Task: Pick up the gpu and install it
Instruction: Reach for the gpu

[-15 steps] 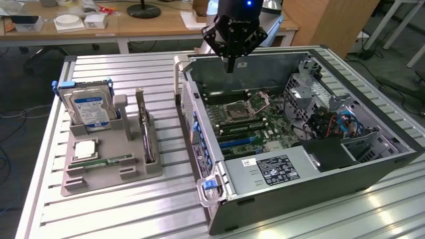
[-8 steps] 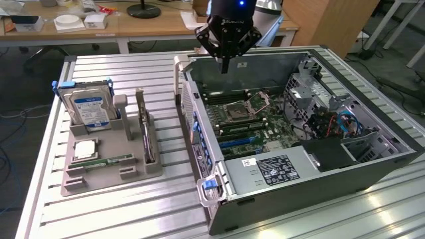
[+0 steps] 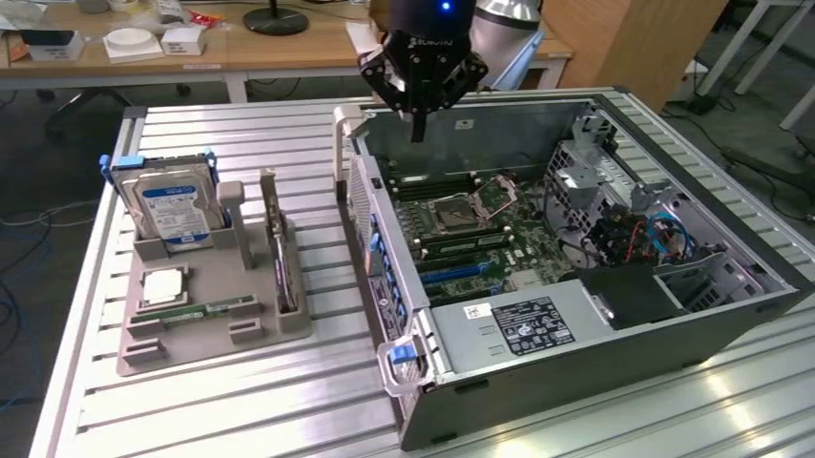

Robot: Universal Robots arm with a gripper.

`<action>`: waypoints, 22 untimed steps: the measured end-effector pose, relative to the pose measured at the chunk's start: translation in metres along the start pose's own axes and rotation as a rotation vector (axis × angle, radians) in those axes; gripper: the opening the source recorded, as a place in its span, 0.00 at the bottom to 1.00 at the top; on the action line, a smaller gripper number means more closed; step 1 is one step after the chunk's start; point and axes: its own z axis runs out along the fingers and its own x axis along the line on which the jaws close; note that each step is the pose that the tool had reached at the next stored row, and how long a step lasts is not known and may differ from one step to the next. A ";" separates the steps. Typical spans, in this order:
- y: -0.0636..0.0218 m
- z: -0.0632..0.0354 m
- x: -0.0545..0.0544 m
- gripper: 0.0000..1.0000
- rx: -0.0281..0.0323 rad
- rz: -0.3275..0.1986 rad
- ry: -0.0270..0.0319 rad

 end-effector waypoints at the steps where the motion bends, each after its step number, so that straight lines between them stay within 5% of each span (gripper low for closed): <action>1: -0.0001 0.0000 0.002 0.10 0.0000 0.000 0.0000; 22: -0.0029 0.0018 0.038 0.10 0.0003 0.000 0.0030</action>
